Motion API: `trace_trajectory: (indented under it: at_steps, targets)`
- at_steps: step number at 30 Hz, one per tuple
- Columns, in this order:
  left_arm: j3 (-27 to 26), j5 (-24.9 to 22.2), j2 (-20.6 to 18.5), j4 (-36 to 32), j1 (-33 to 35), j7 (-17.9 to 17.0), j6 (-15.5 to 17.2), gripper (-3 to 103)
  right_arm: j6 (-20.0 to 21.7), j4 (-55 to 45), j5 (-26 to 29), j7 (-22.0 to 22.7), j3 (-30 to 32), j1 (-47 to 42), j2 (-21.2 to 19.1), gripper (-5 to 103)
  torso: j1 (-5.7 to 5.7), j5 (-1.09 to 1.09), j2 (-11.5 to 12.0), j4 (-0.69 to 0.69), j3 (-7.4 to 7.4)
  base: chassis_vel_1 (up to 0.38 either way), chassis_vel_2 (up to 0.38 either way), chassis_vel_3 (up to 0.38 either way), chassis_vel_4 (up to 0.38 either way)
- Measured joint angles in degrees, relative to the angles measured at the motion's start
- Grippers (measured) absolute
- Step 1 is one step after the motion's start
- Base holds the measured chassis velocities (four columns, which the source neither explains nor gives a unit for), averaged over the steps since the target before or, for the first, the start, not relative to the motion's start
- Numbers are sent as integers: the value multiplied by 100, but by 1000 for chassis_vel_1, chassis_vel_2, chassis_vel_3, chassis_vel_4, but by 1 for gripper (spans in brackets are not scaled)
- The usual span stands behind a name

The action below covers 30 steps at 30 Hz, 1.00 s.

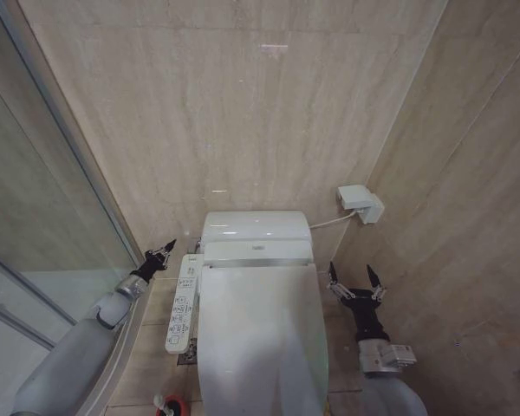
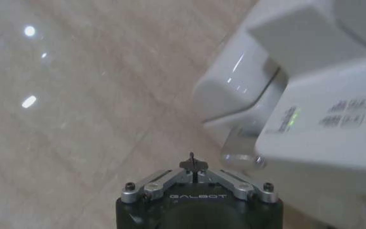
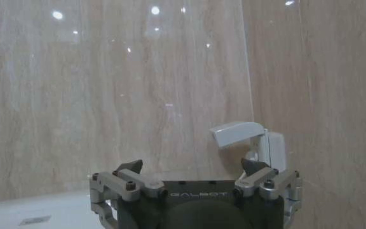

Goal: Open the toilet lid, clean the toilet bowl with a toilet brush, close the toilet lid, and flush.

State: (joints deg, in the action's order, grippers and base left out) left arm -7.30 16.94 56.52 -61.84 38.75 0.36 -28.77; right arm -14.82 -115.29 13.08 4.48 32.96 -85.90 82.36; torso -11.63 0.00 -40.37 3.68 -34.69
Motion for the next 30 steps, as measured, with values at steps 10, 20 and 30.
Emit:
trace_trajectory:
  at_steps: [10, 20, 30]
  targets:
    - [159, 174, 94, 165, -61, 101, -190, 0, 0, 0, 0, 0, 0, 0, 0, 100, 0, 0, 0, -1, 0, 0, 0, 0, 0]
    - [338, 240, 277, 675, -216, 143, -397, 0, 0, 0, 0, 0, 0, 0, 0, 100, 1, 1, -1, -4, 1, 0, 0, 0, 0]
    - [416, 334, 462, 1108, -450, 162, -516, 0, 0, 0, 0, 0, 0, 0, 0, 100, 0, -2, 0, 0, 0, 0, 0, 0, 0]
